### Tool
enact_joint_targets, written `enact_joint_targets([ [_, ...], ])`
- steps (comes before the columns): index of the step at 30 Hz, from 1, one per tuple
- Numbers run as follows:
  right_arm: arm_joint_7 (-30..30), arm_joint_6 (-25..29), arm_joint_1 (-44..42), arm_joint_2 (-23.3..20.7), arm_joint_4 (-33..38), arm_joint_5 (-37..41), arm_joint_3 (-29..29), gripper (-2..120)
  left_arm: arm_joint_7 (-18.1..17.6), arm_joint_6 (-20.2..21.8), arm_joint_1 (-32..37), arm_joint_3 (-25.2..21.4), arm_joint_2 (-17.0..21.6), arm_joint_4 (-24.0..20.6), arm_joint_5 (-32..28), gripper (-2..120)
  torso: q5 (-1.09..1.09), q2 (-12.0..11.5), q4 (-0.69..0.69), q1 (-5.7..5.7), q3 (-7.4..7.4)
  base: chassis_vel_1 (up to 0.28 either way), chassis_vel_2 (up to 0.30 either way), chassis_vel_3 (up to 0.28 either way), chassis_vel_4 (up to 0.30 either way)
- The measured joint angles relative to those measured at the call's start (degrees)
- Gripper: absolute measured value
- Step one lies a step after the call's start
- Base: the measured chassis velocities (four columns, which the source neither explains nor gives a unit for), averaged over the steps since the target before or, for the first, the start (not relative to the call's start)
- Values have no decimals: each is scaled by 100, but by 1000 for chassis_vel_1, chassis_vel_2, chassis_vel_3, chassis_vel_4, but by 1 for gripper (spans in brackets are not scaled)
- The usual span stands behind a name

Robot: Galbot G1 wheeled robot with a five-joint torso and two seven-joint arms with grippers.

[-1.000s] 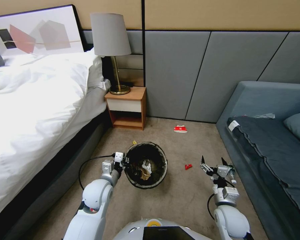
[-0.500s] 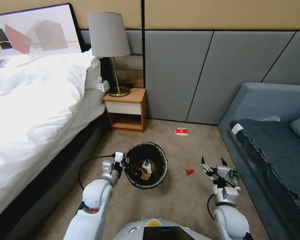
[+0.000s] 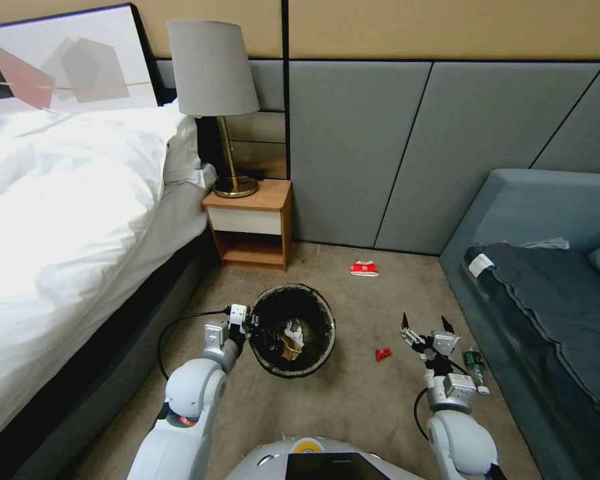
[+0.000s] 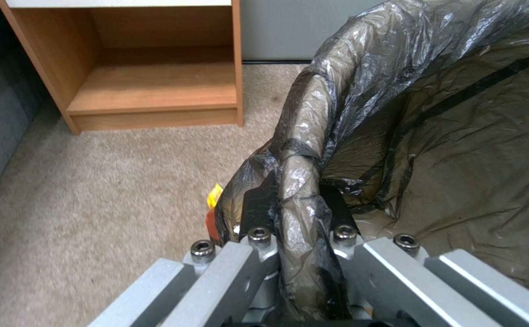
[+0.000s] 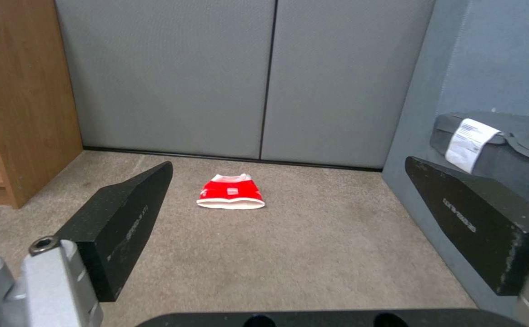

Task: Pick up the trash bin, then pick up the garbage from the floor and place it into the trash bin.

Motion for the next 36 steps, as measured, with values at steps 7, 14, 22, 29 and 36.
enact_joint_targets([
  [7,0,-1,8,-3,-11,0,-1,100,0,0,-1,2,-1,2,0,1,0,0,0,0,0,-74,77,80,-79],
  [14,1,-5,26,-9,-43,-2,-2,100,1,-1,-8,0,-1,10,1,1,0,0,0,0,0,-92,79,81,-81],
  [22,1,-4,34,6,-92,-16,-4,100,4,-3,-16,-23,5,21,-3,1,0,0,0,0,0,-41,56,61,-52],
  [29,-4,0,47,9,-161,-23,-9,100,5,-10,-20,-31,0,28,-15,1,0,0,0,0,0,0,0,0,0],
  [36,-247,-569,188,-389,-978,514,77,100,4,-12,-5,-49,11,9,-39,1,0,0,0,0,0,0,0,0,0],
])
